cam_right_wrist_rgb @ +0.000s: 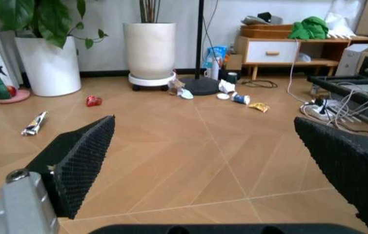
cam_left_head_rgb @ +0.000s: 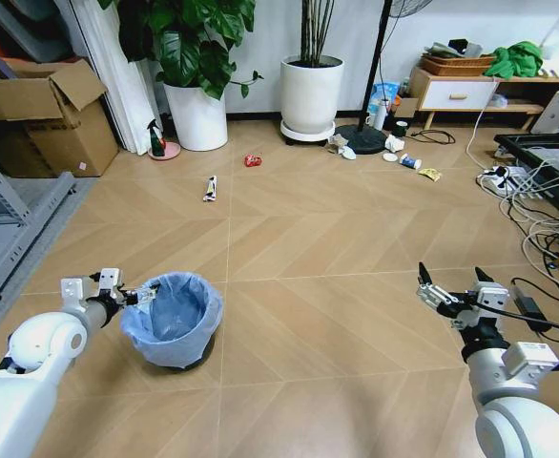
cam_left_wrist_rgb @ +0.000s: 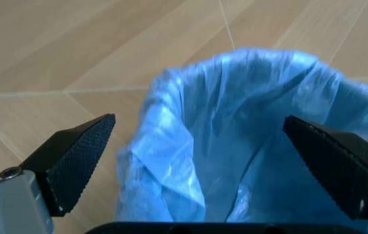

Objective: Pick up the trash bin and place the garbage on the floor into it.

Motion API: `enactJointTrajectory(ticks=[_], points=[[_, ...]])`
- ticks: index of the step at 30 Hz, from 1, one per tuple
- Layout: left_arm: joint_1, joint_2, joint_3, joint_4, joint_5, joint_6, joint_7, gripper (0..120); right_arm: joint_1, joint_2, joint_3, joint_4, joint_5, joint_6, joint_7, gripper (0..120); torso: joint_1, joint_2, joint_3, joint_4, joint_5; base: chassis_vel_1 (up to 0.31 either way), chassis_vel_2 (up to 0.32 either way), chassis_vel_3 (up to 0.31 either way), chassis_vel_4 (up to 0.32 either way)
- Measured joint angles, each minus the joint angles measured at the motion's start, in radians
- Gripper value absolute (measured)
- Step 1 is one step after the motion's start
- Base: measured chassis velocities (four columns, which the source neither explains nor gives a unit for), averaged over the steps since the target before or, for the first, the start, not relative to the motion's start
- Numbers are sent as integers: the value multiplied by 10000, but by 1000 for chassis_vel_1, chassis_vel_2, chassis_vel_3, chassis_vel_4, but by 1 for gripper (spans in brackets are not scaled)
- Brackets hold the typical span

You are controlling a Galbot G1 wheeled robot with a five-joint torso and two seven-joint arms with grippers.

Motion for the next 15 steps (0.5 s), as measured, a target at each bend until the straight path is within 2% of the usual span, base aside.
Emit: enactJointTrajectory(ticks=[15], points=[[-193,-81,174,728,40,166,-23,100,-21,-19,-86,-47,-52,46,-33,100,0,0,0,0,1,0,0,0,0]])
